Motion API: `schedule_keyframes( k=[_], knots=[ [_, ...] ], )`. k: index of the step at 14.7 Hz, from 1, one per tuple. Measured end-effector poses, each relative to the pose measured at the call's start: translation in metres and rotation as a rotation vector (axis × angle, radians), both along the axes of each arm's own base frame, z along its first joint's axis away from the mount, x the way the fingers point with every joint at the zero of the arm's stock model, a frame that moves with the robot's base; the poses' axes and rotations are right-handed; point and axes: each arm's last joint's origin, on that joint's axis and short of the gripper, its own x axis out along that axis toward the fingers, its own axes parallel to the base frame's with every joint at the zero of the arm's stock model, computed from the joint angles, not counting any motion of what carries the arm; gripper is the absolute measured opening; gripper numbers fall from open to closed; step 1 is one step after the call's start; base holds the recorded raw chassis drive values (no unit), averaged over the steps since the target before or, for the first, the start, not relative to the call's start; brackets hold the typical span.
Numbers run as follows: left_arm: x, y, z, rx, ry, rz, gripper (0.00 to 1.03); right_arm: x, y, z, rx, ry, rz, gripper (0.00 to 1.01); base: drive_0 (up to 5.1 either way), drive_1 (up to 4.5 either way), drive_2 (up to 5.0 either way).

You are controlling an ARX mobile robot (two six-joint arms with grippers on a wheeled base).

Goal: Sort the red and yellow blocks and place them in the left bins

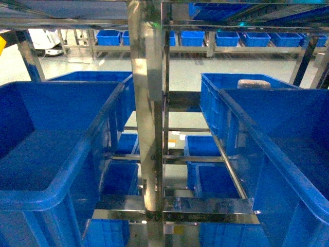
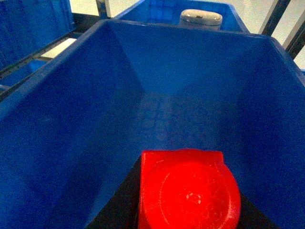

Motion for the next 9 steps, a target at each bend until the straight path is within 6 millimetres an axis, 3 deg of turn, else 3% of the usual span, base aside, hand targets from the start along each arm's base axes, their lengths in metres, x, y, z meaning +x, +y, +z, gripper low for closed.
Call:
schedule_keyframes(
  k=[2,4,8,9],
  knots=[
    [0.0,0.0,0.0,0.0,0.001,0.0,0.27,0.042,-0.006,-0.013,-0.001,0.073,0.008,0.27,0.0,0.0,0.0],
    [0.0,0.0,0.0,0.0,0.0,0.0,0.27,0.07,-0.007,-0.026,0.005,0.17,0.037,0.27,0.0,0.0,0.0],
    [0.0,0.0,0.0,0.0,0.001,0.0,0.27,0.099,-0.013,-0.045,-0.023,0.273,0.056,0.28,0.0,0.0,0.0],
    [0.0,0.0,0.0,0.0,0.0,0.0,0.27,0.102,-0.015,-0.048,-0.024,0.286,0.055,0.41,0.0,0.0,0.0]
  ],
)
